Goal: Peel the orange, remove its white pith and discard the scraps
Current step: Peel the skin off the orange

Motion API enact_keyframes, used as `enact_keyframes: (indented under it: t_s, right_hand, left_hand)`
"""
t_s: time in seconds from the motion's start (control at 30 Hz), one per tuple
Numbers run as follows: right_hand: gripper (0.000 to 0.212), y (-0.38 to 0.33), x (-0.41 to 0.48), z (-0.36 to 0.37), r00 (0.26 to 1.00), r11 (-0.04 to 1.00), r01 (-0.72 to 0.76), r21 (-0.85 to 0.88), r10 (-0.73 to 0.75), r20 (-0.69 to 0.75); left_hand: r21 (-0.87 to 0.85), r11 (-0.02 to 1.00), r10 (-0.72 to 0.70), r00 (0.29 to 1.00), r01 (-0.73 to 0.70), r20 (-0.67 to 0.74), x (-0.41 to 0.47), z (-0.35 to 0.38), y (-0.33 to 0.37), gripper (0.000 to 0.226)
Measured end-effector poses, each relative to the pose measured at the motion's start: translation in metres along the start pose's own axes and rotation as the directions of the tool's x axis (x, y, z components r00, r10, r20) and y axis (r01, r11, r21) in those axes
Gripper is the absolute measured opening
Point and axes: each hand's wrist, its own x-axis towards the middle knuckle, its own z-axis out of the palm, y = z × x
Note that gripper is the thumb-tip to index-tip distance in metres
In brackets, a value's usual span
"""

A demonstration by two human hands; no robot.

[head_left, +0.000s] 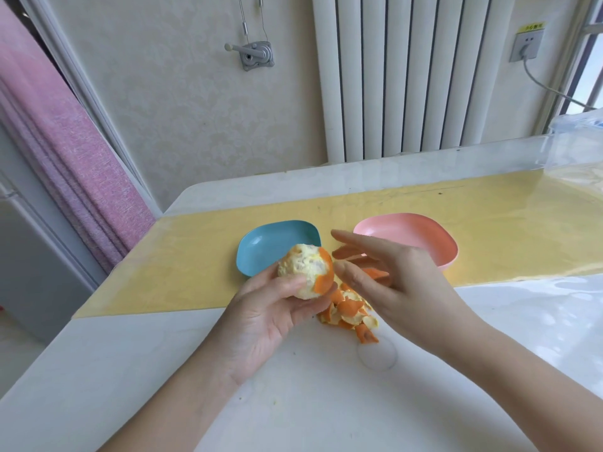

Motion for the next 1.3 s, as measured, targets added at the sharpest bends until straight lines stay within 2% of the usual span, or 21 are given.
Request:
enact_keyframes:
  t_s: [0.1,0.27,0.5,0.67,0.77,0.93,1.07,1.2,1.3]
  right_hand:
    - [0.037,0.0,-0.001,0.001,0.995,0.995,0.092,-0.043,-0.09,0.043]
    - [0.034,0.003,0.001,-0.007,0.982,0.986,0.165,-0.022,-0.162,0.096]
    - [0.032,0.004,0.002,-0.008,0.97,0.972,0.229,-0.053,-0.223,0.099]
    - [0.026,0.0,-0.001,0.001,0.966,0.962,0.26,-0.08,-0.26,0.015]
    - [0.031,-0.002,-0.002,0.005,0.951,0.942,0.296,-0.156,-0.307,-0.049]
    - [0.026,-0.003,-0.004,0.008,0.942,0.942,0.29,-0.167,-0.312,-0.125]
    - [0.031,-0.005,-0.005,0.01,0.951,0.962,0.252,-0.106,-0.267,-0.156]
    - [0.026,-0.004,-0.004,0.009,0.973,0.982,0.187,-0.018,-0.188,-0.135]
    - [0.023,-0.001,-0.001,0.006,0.996,0.956,0.071,0.285,-0.084,0.032]
  left_hand:
    - [0.253,0.963,0.103,0.994,-0.092,-0.033,-0.001,0.002,-0.006,0.063]
    - [0.456,0.869,0.217,0.976,-0.192,-0.001,-0.004,0.002,-0.006,0.053]
    - [0.508,0.825,0.279,0.96,-0.246,0.012,-0.006,0.005,-0.004,0.051]
    - [0.493,0.832,0.295,0.956,-0.255,-0.003,-0.008,0.007,-0.005,0.058]
    - [0.505,0.817,0.319,0.948,-0.277,0.004,-0.009,0.008,-0.006,0.054]
    - [0.526,0.797,0.349,0.937,-0.297,0.001,-0.009,0.01,-0.007,0.052]
    - [0.539,0.785,0.358,0.934,-0.305,0.008,-0.01,0.011,-0.007,0.057]
    - [0.529,0.792,0.356,0.934,-0.303,0.002,-0.01,0.011,-0.005,0.055]
    - [0.502,0.802,0.365,0.931,-0.325,0.018,-0.011,0.011,-0.001,0.045]
